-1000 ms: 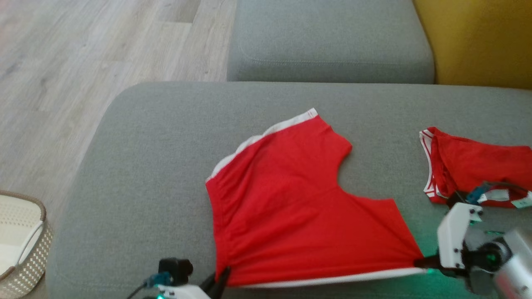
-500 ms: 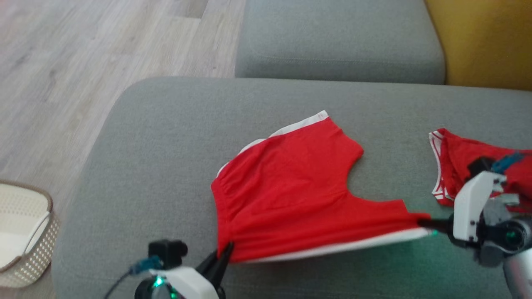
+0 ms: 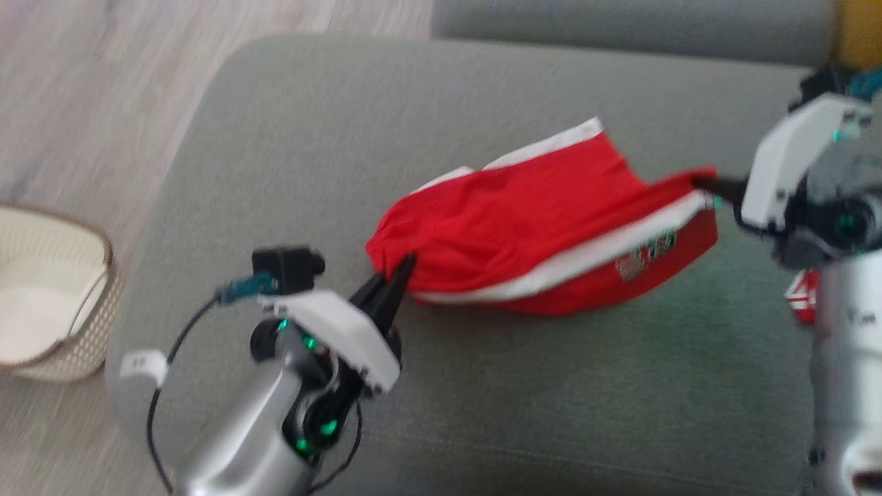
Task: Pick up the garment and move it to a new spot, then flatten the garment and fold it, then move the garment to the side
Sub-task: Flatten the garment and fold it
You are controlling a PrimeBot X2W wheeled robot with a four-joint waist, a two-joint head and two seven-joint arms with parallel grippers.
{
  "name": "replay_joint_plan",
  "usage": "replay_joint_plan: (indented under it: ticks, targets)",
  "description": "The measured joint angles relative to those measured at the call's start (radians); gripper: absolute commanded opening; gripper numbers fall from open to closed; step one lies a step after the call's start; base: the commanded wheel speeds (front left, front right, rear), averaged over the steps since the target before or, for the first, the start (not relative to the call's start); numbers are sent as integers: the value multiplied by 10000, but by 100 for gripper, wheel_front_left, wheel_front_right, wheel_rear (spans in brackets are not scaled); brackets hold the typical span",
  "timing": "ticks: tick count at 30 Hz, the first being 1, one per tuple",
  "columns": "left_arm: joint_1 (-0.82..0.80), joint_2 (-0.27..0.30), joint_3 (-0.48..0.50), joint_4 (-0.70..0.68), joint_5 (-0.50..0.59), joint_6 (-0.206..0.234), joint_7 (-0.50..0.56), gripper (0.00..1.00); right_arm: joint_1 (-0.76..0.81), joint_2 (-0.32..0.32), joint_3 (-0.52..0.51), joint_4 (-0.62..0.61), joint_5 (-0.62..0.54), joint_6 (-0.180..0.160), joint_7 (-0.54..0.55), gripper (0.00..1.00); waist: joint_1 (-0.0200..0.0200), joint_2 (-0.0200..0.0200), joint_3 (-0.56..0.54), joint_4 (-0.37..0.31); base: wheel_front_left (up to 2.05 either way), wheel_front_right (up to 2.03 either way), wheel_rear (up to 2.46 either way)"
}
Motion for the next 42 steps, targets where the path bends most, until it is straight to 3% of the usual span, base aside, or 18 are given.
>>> replay_joint_plan:
  ticks: [9, 18, 35, 36, 37, 38, 42]
  targets:
    - [-1559, -604, 194, 1745, -508, -399, 326, 0, -2064, 192, -63, 1776, -1358, 0, -1237, 0, 0, 0, 1363, 597, 0, 0, 0]
    - [-2402, -972, 211, 3120, -957, -698, -115, 0, -3122, 121, -458, 3453, -2222, 0, -2911, 0, 0, 0, 2092, 1056, 0, 0, 0]
    - [-3754, -1177, -157, 4169, -1768, -1049, -876, 0, -4365, -224, -777, 5570, -2968, 0, -4916, 0, 0, 0, 2860, 1301, 0, 0, 0]
    - [-3826, -1177, -234, 4240, -1812, -1049, -945, 24, -4438, -226, -802, 5703, -3010, 0, -4963, 0, 1, 0, 2896, 1305, 0, 0, 0]
    - [-3895, -1177, -320, 4295, -1847, -1049, -993, 91, -4501, -228, -825, 5816, -3014, 0, -5035, 45, 1, 0, 2925, 1308, 0, 0, 0]
    - [-3953, -1179, -401, 4351, -1858, -1043, -1051, 100, -4543, -224, -819, 5904, -3014, 0, -5112, 100, 1, 0, 2950, 1309, 0, 0, 0]
    - [-4172, -1195, -447, 4587, -1964, -849, -1622, 100, -4768, -198, -823, 6169, -2805, 0, -5496, 100, 1, 0, 3037, 1293, 0, 0, 0]
